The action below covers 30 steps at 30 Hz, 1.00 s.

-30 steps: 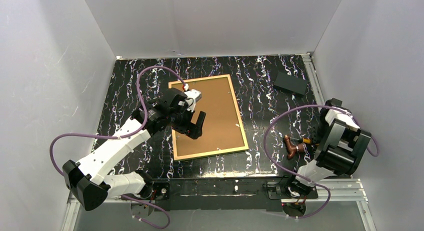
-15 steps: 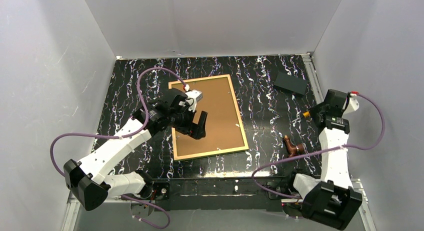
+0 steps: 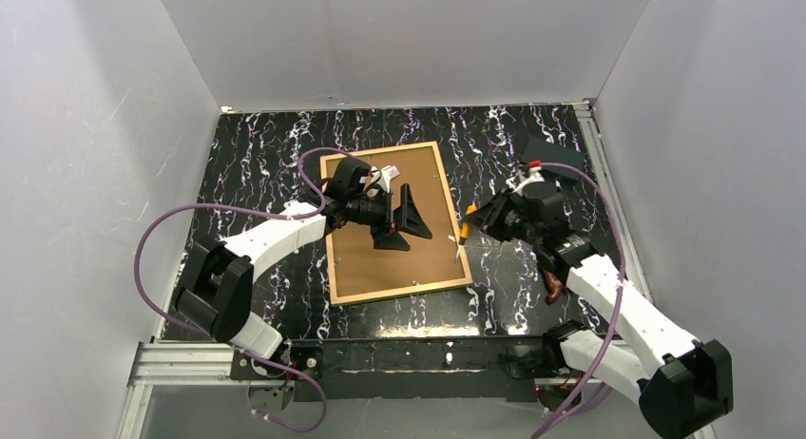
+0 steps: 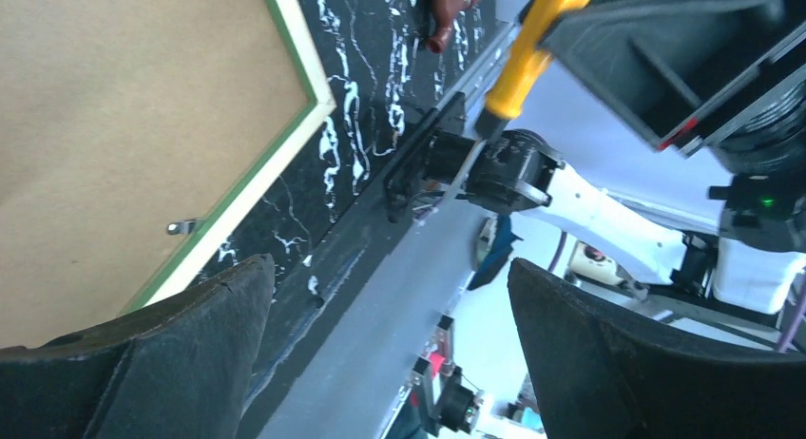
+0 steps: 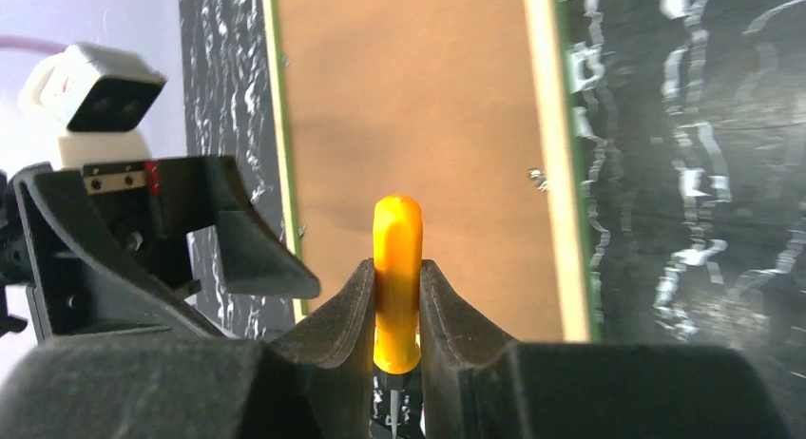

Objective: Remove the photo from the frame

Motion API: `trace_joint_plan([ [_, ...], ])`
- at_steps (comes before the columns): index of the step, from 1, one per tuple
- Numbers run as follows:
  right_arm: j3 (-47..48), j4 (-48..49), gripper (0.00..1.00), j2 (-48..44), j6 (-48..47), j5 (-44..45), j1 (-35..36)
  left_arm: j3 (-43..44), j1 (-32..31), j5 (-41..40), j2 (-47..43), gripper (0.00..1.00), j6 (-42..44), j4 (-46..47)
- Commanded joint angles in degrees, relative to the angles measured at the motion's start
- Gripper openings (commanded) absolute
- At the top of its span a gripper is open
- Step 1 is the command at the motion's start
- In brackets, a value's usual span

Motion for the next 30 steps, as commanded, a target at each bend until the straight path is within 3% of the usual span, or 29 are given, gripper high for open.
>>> trace_joint_plan([
  [1, 2.3, 8.5, 0.01, 3.8, 5.5, 5.8, 8.7, -0.2, -0.7, 7.8, -1.0, 0.92, -4.4, 3.3],
  [6, 4.7, 11.3, 0.01, 7.2, 9.0, 9.5, 14.4, 2.0, -2.8, 6.0, 0.1, 0.86, 1.8, -5.1],
  [12, 4.6, 16.1, 0.01, 7.4, 11.6, 9.2, 16.8, 1.5, -3.3, 7.1, 0.8, 0.58, 0.2, -2.8],
  [15, 3.7, 17.7, 0.01, 7.7, 12.6, 9.5, 17.7, 0.5, -3.5, 9.2, 1.5, 0.55, -4.0, 3.0],
  [21, 2.7, 21.3, 0.01, 8.2, 14.3, 10.9, 19.9, 0.8, -4.5, 10.8, 1.7, 0.35, -4.2, 5.1],
  [25, 1.8, 22.4, 0.01, 7.3, 13.9, 11.6, 20.6, 1.6, -4.6, 9.9, -0.3, 0.02, 0.1, 1.1],
  [30, 3.6, 17.4, 0.01, 6.1, 9.2, 9.5, 20.7, 2.0, -4.5, 3.1, -4.1, 0.00, 11.3, -9.5],
])
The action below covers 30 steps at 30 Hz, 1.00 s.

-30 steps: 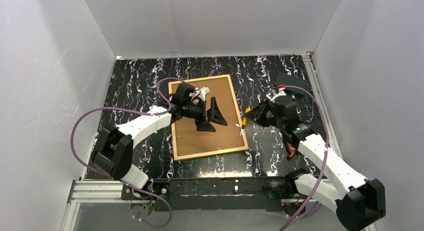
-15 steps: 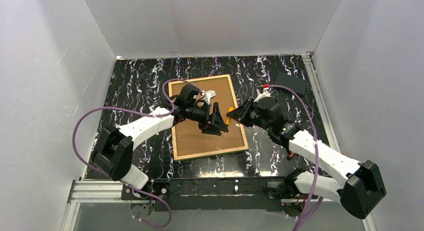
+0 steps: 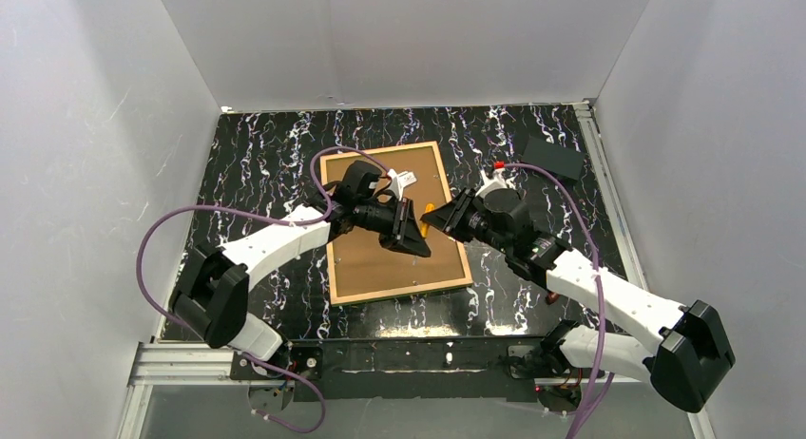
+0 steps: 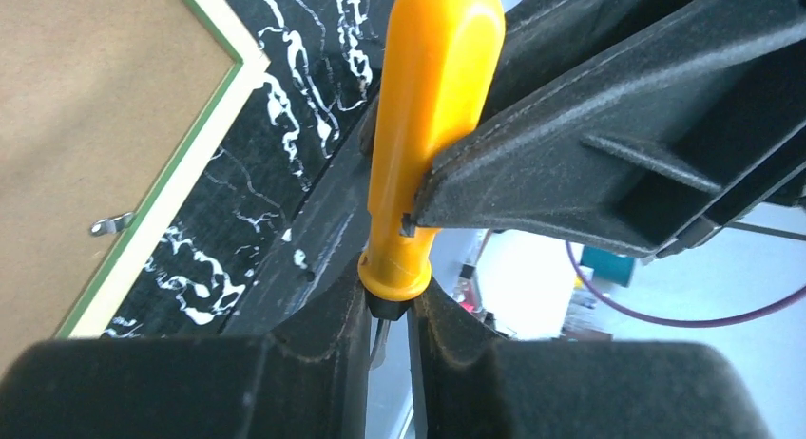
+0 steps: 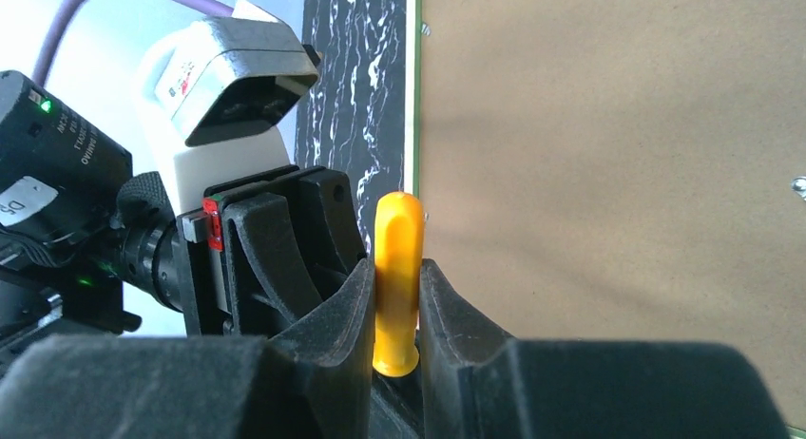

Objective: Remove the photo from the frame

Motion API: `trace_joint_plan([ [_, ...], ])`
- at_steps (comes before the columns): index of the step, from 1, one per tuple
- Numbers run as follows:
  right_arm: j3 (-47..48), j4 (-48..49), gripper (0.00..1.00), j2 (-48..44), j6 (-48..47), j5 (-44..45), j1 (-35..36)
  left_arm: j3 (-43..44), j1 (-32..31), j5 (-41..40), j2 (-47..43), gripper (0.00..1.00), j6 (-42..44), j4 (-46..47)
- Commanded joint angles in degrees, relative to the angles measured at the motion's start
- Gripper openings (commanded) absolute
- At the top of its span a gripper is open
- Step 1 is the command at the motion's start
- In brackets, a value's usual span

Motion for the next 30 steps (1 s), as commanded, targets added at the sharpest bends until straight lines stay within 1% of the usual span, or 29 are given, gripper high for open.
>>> trace_joint_plan([
  [1, 3.3, -2.2, 0.03, -2.2, -6.4, -1.9, 0.4, 2.1, -0.1, -4.4, -4.8, 0.00, 11.8, -13.8],
  [2, 3.7, -3.3, 0.07, -2.5, -8.6, -4.0, 0.3, 2.6, -0.1, -5.2, -5.1, 0.00, 13.6, -15.7],
  [4, 3.6, -6.3, 0.36, -3.6, -10.2, -5.8, 0.4, 2.9, -0.1, -6.3, -6.0, 0.00, 15.9, -17.0],
  [6, 2.7, -8.0, 0.54, -5.3, -11.6, -6.9, 0.4, 1.7, -0.1, -7.1, -6.8, 0.00, 16.7, -15.8],
  [8, 2.3, -10.7, 0.68, -7.2, -13.2, -6.9, 0.4, 2.0, -0.1, -7.0, -7.0, 0.00, 18.0, -16.4],
  [10, 1.9, -12.5, 0.75, -9.7, -15.2, -7.4, 0.3, 2.5, -0.1, -5.9, -7.0, 0.00, 19.0, -16.9],
  [13, 3.2, -18.8, 0.79, -12.5, -19.0, -8.5, 0.2, 1.8, -0.2, -3.8, -7.6, 0.00, 21.0, -15.8],
  [17, 6.8, -27.6, 0.81, -14.3, -23.8, -13.3, -2.6, 2.6, -1.1, -0.5, -8.1, 0.00, 26.8, -18.4],
  [18, 7.7, -29.4, 0.81, -13.7, -25.1, -17.5, -4.9, 2.6, -1.2, 0.3, -8.6, 0.00, 28.3, -19.0],
  [20, 8.3, -28.8, 0.81, -11.6, -27.3, -33.7, -10.3, 2.7, -1.9, 0.8, -9.5, 0.00, 31.7, -21.0],
  [21, 9.1, -28.8, 0.77, -10.2, -28.0, -39.1, -11.9, 2.9, -2.2, 1.0, -9.8, 0.00, 33.3, -22.2],
  [24, 13.4, -31.3, 0.75, -5.7, -29.6, -44.9, -12.6, 2.9, -2.9, 1.8, -10.8, 0.00, 36.9, -24.0],
  [26, 15.8, -30.9, 0.73, -2.7, -30.5, -49.6, -12.6, 2.5, -3.3, 3.8, -11.4, 0.00, 38.2, -24.0],
  [28, 16.9, -28.3, 0.71, -0.9, -31.1, -54.5, -12.2, 2.6, -3.4, 7.4, -11.4, 0.00, 38.4, -24.1],
  [30, 16.9, -24.8, 0.71, -0.6, -32.7, -58.0, -11.4, 2.8, -3.5, 10.7, -11.0, 0.00, 37.8, -24.0],
])
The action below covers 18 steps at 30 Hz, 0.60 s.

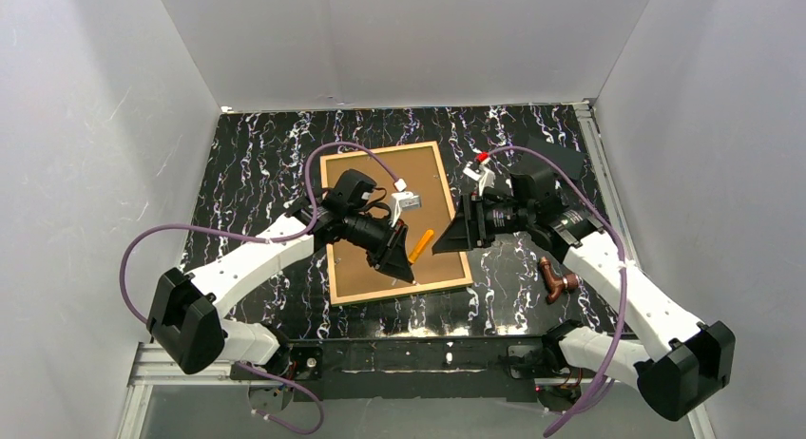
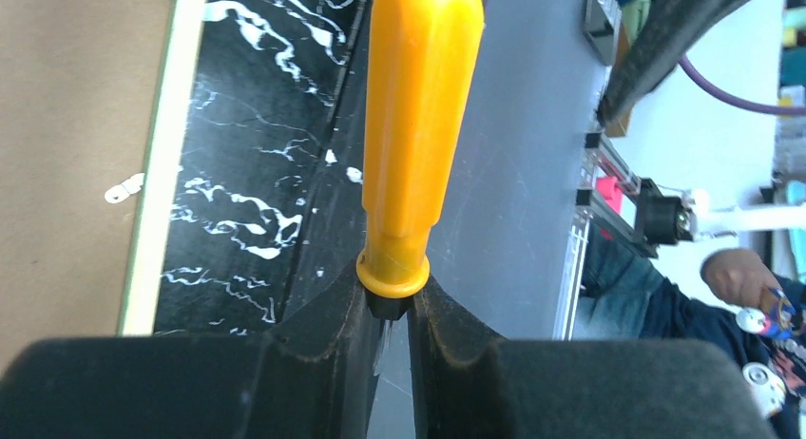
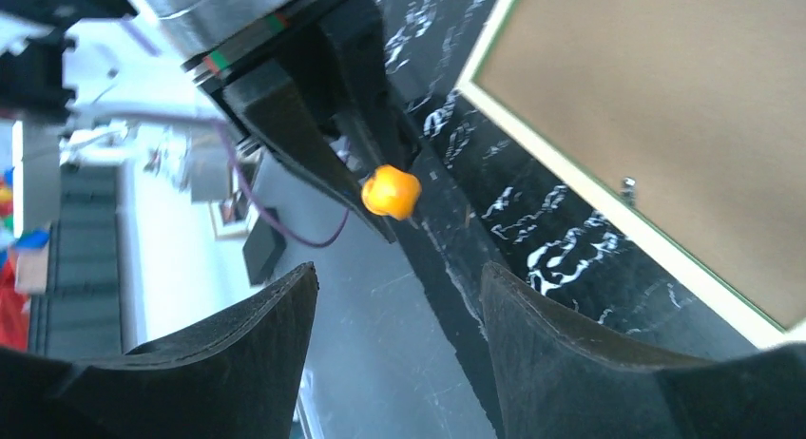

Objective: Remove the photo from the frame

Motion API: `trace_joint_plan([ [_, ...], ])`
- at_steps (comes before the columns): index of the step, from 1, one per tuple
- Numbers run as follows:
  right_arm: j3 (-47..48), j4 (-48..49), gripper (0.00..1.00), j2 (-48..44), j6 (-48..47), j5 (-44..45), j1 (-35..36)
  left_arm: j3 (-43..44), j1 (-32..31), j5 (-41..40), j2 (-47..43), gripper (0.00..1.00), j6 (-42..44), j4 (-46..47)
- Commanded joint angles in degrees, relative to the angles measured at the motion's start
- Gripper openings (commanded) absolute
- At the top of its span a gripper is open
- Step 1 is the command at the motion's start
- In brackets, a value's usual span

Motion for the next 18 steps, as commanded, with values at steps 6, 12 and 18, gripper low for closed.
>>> trace_joint_plan([
  [6, 4.1, 8.9, 0.69, 3.3, -6.8, -16.4, 3.5, 1.5, -1.2, 12.5, -0.8, 0.00, 1.8, -2.7],
  [12, 2.5, 13.5, 0.63, 7.2, -3.7, -15.2, 4.2, 1.3, -1.7, 11.8, -1.2, 0.00, 1.7, -2.5],
  [18, 1.0, 17.2, 0.59, 9.0, -1.2, -14.7, 4.3, 1.3, -1.8, 11.8, -1.9, 0.00, 1.8, -2.5],
])
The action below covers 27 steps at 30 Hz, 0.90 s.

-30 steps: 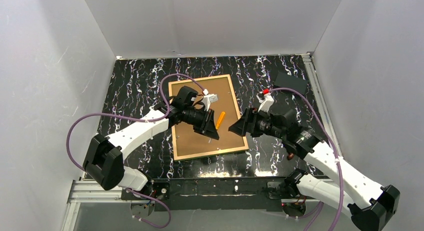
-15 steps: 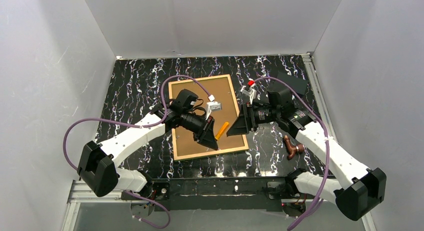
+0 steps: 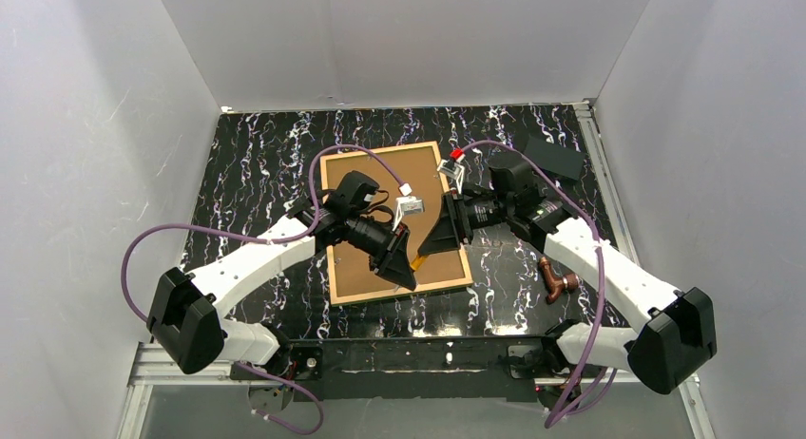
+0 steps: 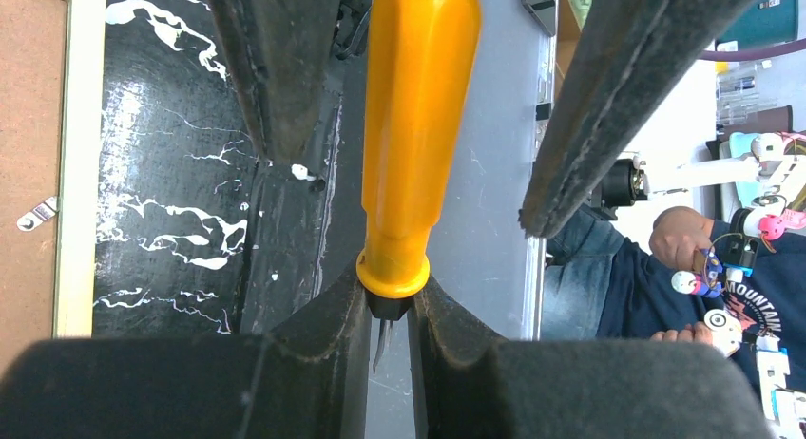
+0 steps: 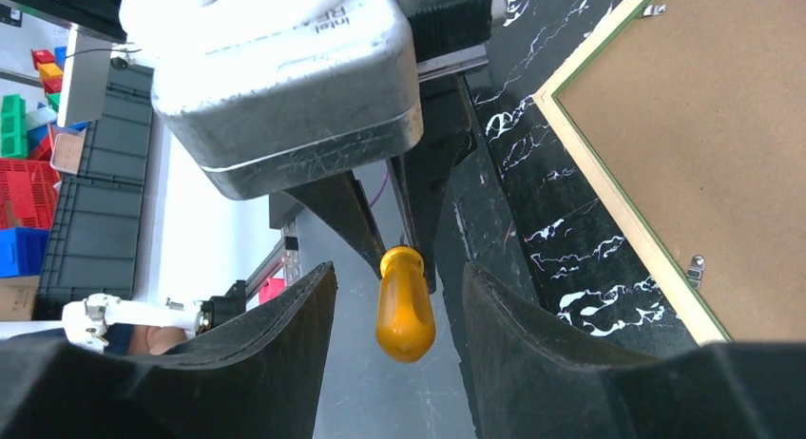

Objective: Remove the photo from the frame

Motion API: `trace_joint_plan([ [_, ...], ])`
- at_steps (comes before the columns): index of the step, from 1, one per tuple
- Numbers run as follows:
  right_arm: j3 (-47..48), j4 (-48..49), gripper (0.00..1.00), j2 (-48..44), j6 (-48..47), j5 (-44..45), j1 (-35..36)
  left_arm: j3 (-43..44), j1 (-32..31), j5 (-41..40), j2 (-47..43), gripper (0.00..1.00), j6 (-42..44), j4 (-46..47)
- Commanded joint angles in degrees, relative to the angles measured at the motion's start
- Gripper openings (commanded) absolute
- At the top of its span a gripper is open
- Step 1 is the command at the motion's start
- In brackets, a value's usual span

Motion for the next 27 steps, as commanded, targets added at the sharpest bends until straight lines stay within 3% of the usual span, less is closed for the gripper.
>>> trace_joint_plan([
  [1, -1.0, 7.0, 0.56, 0.9, 2.4, -1.6, 0.4, 1.2, -0.4, 3.5, -2.0, 0.00, 0.9, -2.3],
  [12, -4.0, 10.7, 0.51, 2.8, 10.9, -2.5, 1.0, 0.8, -0.4, -3.5, -4.1, 0.00, 3.6, -3.6],
  [22, -3.7, 12.5, 0.46, 2.5, 15.9, 1.3, 1.6, 0.8, -0.5, -3.7, -4.2, 0.00, 3.6, -3.6],
  [25, -2.9, 10.6, 0.34, 3.0, 14.6, 3.3, 2.5, 0.8, -0.5, -4.0, -4.3, 0.00, 3.6, -3.6],
  [27, -3.1, 9.2, 0.12, 2.8, 13.3, 5.5, 3.1, 0.9, -0.5, -4.9, -4.5, 0.00, 3.4, -3.6],
])
